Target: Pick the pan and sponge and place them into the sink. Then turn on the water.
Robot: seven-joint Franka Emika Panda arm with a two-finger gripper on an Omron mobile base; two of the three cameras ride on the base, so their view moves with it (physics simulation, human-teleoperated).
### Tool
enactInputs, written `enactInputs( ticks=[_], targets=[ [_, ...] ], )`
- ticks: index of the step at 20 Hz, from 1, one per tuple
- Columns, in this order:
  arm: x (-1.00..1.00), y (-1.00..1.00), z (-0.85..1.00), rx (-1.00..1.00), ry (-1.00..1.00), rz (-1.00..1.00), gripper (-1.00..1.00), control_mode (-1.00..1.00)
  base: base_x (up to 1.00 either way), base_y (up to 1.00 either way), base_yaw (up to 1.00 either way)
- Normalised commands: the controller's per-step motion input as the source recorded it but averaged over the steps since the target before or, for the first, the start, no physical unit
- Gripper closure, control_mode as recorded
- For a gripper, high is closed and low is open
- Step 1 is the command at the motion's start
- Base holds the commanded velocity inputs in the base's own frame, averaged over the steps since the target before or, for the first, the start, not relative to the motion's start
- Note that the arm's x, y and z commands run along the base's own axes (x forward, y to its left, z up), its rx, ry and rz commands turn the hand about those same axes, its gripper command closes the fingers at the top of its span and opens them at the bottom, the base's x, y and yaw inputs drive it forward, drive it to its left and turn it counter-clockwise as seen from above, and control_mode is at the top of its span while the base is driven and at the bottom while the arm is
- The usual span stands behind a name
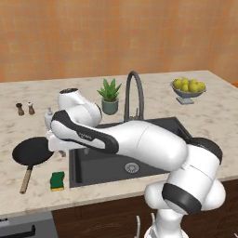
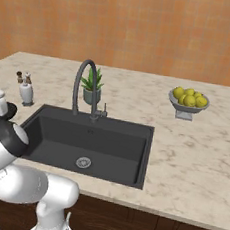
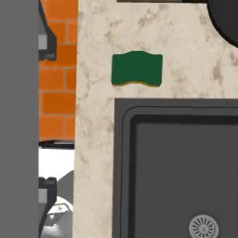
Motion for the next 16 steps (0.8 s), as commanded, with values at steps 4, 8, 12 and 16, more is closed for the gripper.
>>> enactInputs(
  ticks=[4, 8, 12, 16],
  targets=[
    [-0.25, 0.55, -0.29, 0.02, -0.02, 0.0, -1.0, -1.0, 0.0, 0.0, 0.0],
    [0.0, 0.69, 0.0, -0.01, 0.0, 0.0, -1.0, -1.0, 0.0, 0.0, 0.0],
    [0.1, 0.64, -0.06, -0.05, 0.0, 0.0, -1.0, -1.0, 0.0, 0.0, 0.0],
    [0.06, 0.51, -0.38, -0.04, 0.0, 0.0, -1.0, -1.0, 0.0, 0.0, 0.0]
  ],
)
